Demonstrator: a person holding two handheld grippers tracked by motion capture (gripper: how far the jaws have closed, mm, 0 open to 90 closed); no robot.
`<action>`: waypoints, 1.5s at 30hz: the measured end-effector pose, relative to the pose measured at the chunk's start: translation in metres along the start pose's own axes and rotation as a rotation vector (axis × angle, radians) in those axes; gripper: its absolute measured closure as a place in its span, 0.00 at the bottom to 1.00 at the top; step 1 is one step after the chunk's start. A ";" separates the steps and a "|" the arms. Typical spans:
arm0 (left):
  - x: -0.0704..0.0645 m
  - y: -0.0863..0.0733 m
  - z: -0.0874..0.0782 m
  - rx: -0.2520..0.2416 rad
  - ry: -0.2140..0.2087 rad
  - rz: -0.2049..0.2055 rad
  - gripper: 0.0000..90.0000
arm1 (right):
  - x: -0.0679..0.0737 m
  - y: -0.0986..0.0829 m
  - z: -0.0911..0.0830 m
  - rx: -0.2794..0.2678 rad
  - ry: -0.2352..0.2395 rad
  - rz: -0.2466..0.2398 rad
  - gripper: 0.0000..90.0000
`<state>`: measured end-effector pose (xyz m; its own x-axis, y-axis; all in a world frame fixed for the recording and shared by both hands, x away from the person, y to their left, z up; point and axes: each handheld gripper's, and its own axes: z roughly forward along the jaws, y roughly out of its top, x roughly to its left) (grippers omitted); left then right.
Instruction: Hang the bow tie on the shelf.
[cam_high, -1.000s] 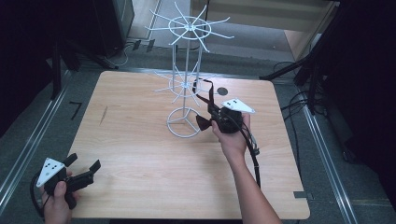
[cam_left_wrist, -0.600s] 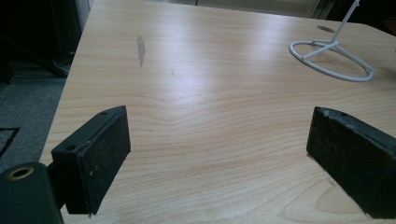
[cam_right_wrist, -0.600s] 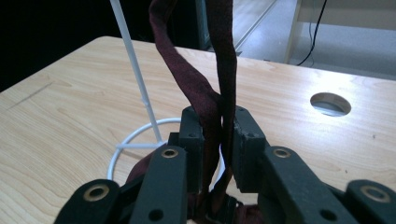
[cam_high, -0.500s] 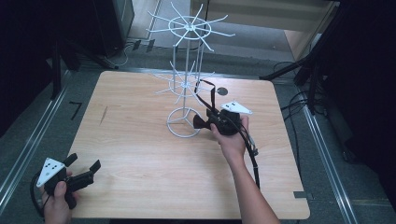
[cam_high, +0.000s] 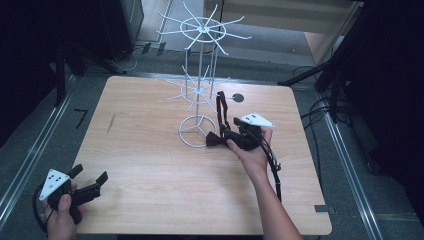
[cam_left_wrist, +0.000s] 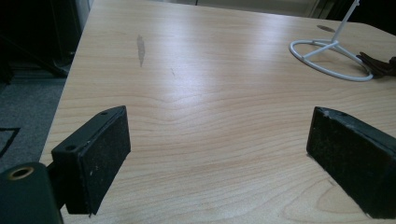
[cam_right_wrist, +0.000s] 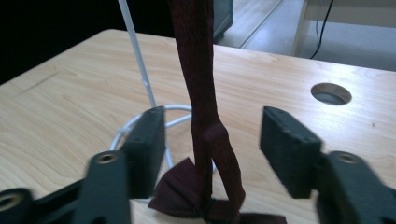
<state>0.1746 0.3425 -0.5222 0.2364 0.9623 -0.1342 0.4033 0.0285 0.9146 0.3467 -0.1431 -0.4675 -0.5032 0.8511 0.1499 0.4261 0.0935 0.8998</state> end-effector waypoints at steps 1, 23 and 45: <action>0.000 0.000 0.000 0.000 0.000 0.001 0.08 | 0.000 -0.001 -0.002 0.006 -0.005 -0.004 0.38; -0.001 0.000 0.000 0.004 0.005 0.005 0.08 | -0.022 -0.035 -0.042 0.036 -0.040 -0.024 0.13; -0.002 0.000 0.000 0.007 0.012 0.004 0.08 | -0.062 -0.075 -0.088 0.035 -0.084 0.053 0.11</action>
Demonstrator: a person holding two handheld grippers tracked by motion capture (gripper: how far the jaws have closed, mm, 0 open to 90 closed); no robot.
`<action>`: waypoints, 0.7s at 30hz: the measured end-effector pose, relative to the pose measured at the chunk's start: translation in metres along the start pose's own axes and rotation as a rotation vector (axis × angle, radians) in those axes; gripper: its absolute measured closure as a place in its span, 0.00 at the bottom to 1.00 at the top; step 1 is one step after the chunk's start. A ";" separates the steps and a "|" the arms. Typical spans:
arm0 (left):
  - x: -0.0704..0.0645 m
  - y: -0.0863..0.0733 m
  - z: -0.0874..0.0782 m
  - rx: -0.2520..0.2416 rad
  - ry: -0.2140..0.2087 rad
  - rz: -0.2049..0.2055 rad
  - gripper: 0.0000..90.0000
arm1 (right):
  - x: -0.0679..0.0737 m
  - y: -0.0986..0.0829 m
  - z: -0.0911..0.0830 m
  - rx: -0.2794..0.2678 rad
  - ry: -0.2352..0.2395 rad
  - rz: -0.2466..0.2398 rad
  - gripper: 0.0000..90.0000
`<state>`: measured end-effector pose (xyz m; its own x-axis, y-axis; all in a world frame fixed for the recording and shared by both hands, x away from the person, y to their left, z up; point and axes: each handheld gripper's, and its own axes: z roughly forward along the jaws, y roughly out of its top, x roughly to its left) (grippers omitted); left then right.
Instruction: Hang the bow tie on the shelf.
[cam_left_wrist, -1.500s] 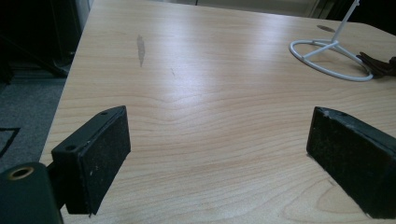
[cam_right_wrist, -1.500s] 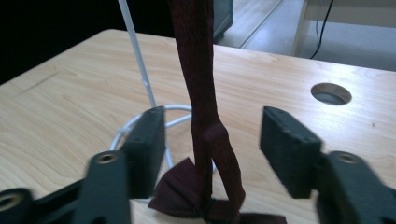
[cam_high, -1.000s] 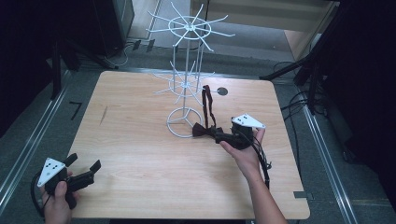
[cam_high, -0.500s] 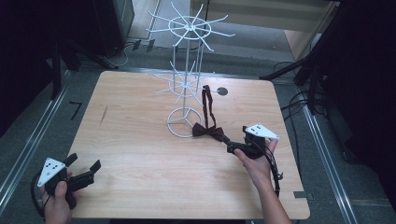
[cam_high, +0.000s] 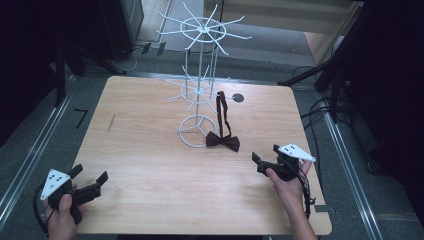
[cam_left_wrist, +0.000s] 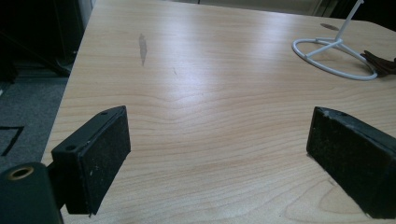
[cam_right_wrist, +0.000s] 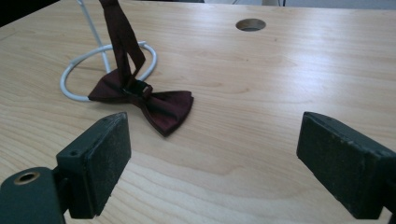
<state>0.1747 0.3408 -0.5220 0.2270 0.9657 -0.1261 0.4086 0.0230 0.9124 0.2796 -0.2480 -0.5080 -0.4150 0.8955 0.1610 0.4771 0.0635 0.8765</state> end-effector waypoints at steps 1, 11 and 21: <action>0.000 0.000 0.000 0.000 0.000 0.000 0.08 | -0.003 -0.003 -0.002 0.000 -0.005 0.005 0.11; 0.000 0.000 0.000 0.002 0.001 0.002 0.08 | -0.023 -0.019 -0.020 0.011 -0.046 0.039 0.11; 0.000 0.000 0.000 0.000 0.001 0.003 0.08 | -0.039 -0.035 -0.034 0.033 -0.086 0.061 0.11</action>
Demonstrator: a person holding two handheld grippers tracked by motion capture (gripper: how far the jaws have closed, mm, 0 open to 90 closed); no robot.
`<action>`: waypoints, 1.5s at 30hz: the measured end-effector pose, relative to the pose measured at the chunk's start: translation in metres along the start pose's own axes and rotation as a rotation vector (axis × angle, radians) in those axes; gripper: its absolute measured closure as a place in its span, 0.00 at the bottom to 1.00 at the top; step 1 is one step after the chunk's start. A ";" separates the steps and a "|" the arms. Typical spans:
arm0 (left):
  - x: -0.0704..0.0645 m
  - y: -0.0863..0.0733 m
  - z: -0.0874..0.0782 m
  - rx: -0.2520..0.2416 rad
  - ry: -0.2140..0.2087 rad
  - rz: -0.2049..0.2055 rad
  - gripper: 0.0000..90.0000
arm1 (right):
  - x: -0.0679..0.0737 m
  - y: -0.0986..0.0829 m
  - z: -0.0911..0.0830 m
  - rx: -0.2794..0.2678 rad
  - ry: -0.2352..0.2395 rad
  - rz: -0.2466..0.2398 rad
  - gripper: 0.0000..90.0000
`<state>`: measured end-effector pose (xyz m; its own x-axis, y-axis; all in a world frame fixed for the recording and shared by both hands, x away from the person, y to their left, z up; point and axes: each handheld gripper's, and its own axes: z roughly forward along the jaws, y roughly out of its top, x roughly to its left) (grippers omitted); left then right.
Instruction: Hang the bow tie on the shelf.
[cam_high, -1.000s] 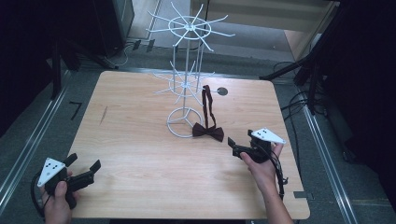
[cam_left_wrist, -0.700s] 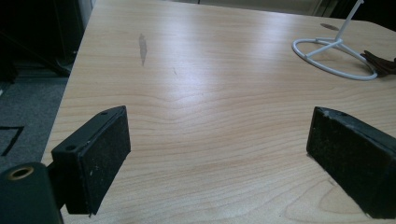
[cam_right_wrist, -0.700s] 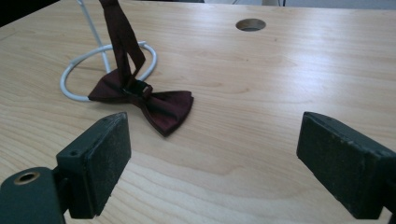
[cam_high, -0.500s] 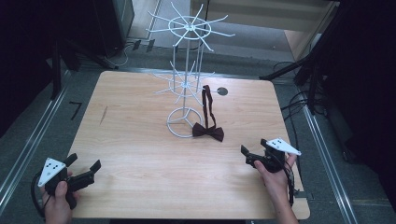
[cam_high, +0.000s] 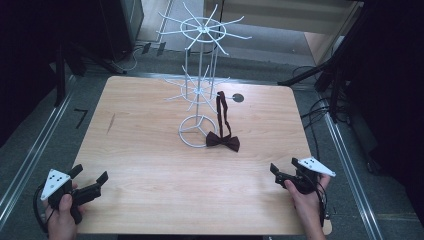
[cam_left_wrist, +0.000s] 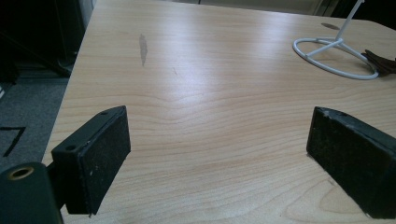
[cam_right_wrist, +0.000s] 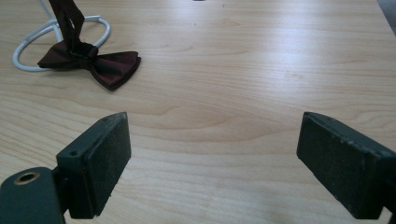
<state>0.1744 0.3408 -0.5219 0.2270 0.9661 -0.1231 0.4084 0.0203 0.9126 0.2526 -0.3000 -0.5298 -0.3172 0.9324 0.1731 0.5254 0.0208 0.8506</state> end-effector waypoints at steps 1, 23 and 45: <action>0.000 0.000 0.000 0.000 0.000 0.000 0.08 | 0.000 0.000 0.000 0.000 0.000 0.000 0.11; 0.000 0.000 0.000 -0.002 0.003 0.003 0.08 | -0.035 -0.023 -0.033 0.001 -0.067 0.043 0.11; 0.000 0.000 0.000 -0.002 0.005 0.002 0.08 | -0.056 -0.044 -0.060 0.006 -0.108 0.063 0.11</action>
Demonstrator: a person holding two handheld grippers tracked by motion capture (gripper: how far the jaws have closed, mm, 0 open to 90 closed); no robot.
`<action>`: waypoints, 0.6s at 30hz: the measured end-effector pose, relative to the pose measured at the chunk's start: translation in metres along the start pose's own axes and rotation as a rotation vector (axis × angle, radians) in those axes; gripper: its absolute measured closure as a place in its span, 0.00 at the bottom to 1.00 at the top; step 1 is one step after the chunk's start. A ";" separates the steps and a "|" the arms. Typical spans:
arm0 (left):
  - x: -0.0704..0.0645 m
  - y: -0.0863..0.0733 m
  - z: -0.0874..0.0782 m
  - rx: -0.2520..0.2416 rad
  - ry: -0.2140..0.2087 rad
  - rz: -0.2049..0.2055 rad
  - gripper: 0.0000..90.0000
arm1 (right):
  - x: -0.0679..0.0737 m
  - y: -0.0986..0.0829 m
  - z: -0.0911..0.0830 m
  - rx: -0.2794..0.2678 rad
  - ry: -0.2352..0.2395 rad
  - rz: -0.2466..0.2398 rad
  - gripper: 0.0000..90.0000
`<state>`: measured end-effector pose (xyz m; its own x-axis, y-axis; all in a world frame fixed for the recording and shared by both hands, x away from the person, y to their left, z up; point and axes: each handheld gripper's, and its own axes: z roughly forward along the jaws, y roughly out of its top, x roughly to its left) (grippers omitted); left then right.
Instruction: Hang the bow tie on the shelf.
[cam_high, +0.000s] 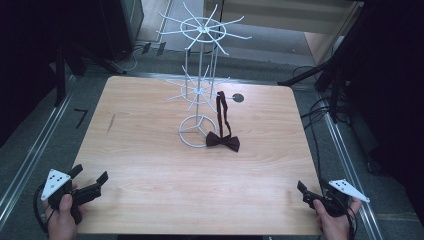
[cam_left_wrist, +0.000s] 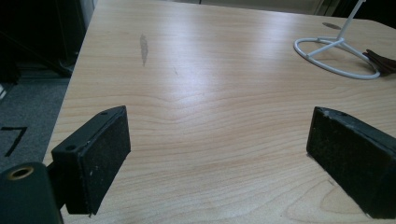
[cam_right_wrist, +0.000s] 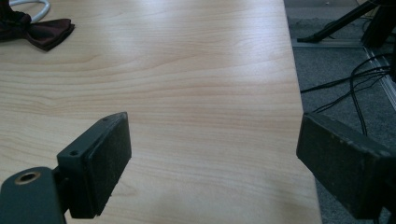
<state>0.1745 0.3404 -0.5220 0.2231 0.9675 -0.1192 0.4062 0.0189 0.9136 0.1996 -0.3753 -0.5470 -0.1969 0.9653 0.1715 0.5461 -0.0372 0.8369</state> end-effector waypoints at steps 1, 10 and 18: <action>0.000 0.000 0.000 0.000 0.000 0.000 0.07 | -0.001 -0.001 -0.001 0.002 -0.004 0.006 0.12; 0.000 0.000 0.000 0.001 0.001 -0.004 0.08 | -0.006 -0.009 -0.008 0.015 -0.022 -0.002 0.12; 0.000 0.000 0.000 0.002 0.002 -0.005 0.08 | -0.004 -0.011 -0.009 0.011 -0.026 -0.007 0.14</action>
<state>0.1744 0.3404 -0.5219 0.2195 0.9678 -0.1234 0.4088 0.0236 0.9123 0.1873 -0.3815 -0.5519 -0.1797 0.9719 0.1519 0.5537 -0.0277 0.8323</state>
